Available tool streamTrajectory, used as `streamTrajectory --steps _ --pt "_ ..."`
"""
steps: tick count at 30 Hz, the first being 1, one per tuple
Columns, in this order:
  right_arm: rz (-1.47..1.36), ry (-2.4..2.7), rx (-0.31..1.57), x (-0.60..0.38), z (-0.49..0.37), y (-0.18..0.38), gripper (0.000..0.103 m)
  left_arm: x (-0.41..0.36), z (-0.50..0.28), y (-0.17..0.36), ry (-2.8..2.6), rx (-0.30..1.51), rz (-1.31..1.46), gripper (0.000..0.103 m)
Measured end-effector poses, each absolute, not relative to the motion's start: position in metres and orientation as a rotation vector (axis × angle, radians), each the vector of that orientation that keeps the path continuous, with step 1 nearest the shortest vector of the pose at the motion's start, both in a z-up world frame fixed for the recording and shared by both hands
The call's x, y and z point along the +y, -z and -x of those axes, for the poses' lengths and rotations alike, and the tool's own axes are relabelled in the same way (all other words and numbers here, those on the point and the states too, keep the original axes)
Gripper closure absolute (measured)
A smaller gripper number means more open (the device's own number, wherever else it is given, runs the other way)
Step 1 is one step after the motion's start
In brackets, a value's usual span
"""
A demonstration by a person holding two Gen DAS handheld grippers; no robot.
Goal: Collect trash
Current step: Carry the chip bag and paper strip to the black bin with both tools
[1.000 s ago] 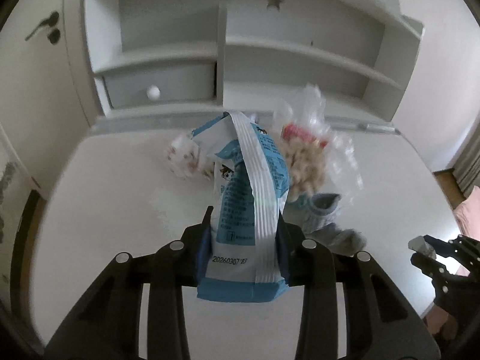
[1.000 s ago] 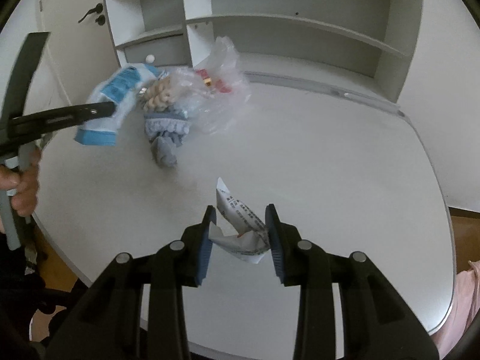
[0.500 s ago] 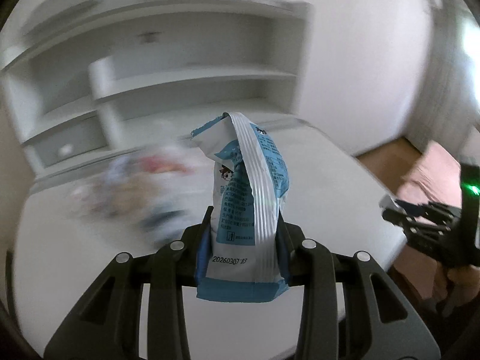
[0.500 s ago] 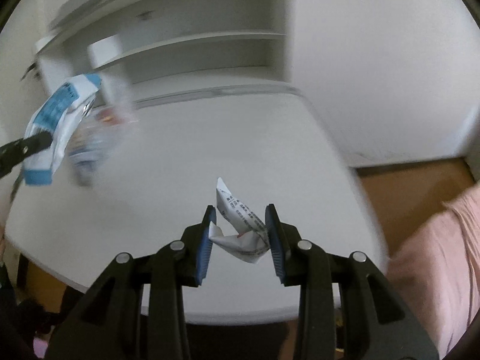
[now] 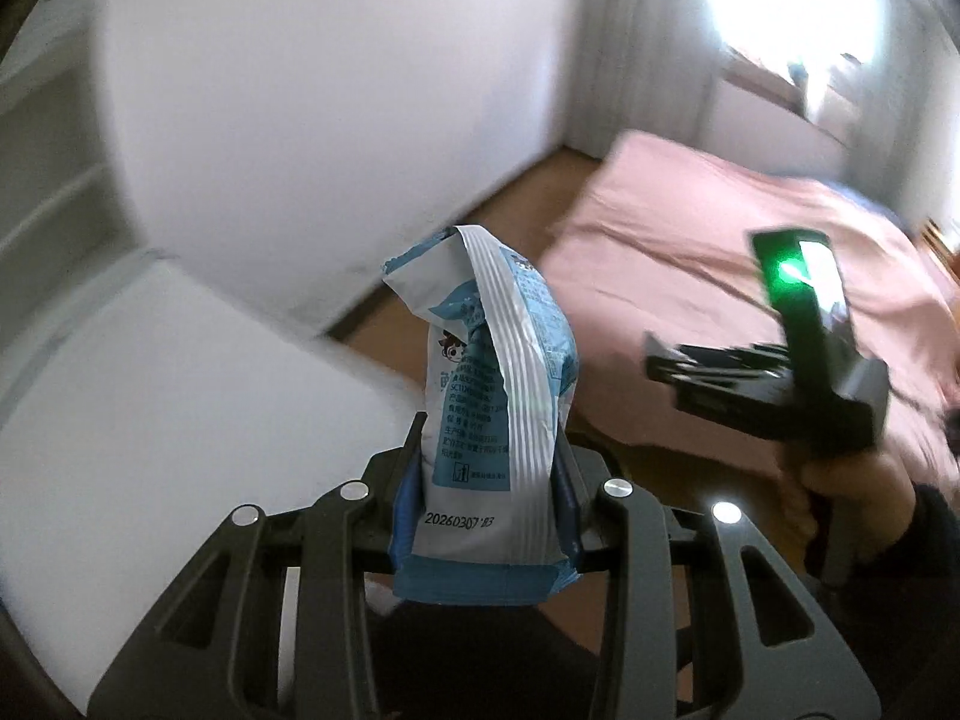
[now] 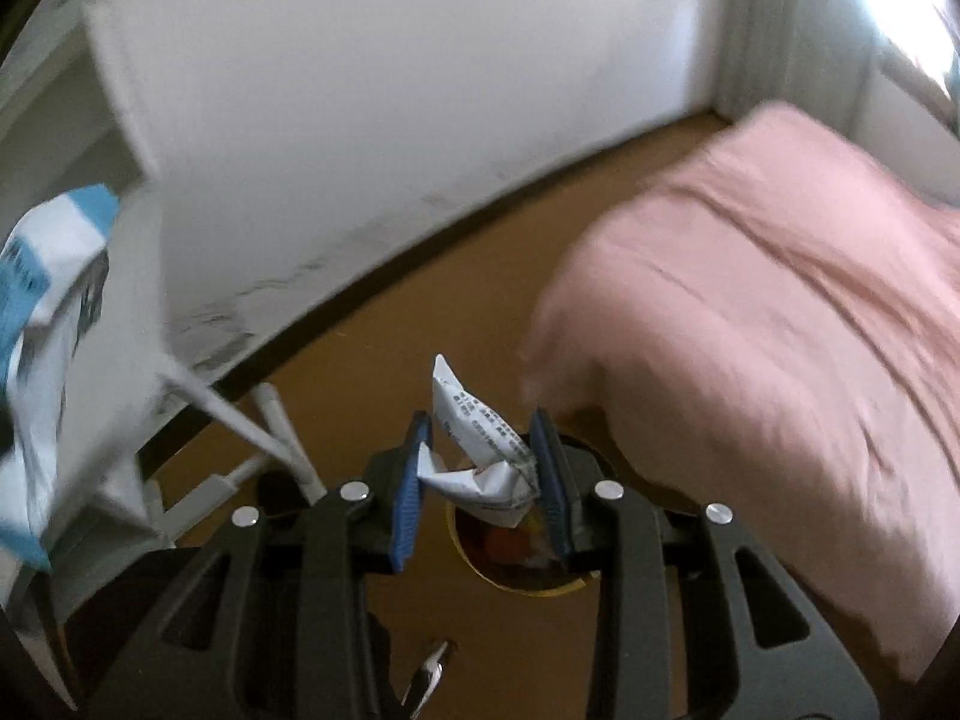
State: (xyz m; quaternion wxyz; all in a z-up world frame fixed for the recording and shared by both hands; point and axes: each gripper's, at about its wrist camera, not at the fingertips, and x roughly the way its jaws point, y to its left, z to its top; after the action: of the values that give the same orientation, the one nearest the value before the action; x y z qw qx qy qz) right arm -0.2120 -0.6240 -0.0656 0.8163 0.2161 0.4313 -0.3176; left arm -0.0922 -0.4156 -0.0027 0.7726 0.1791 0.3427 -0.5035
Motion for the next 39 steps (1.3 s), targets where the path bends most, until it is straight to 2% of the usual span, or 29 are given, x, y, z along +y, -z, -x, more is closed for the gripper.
streamTrajectory --steps 5,13,22,23,25,28,39 --pt "-0.540 0.712 0.991 -0.657 0.229 0.106 0.069 -0.470 0.110 0.049 1.161 0.779 -0.466 0.067" --pt "-0.643 0.694 1.129 -0.679 0.223 0.163 0.069 -0.526 0.099 0.118 1.165 0.940 -0.505 0.067" --pt "-0.670 0.680 1.140 -0.685 0.219 0.167 0.068 -0.548 0.104 0.146 1.170 1.009 -0.515 0.067" --pt "-0.673 0.682 1.135 -0.684 0.219 0.166 0.067 -0.550 0.104 0.150 1.168 1.017 -0.517 0.067" --pt "-0.676 0.686 1.130 -0.686 0.217 0.168 0.053 -0.550 0.104 0.154 1.168 1.033 -0.518 0.067" --pt "-0.672 0.690 1.121 -0.688 0.217 0.168 0.043 -0.554 0.099 0.160 1.170 1.049 -0.517 0.067" --pt "-0.734 0.742 1.028 -0.700 0.233 0.155 0.041 -0.567 0.100 0.173 1.197 1.095 -0.527 0.067"
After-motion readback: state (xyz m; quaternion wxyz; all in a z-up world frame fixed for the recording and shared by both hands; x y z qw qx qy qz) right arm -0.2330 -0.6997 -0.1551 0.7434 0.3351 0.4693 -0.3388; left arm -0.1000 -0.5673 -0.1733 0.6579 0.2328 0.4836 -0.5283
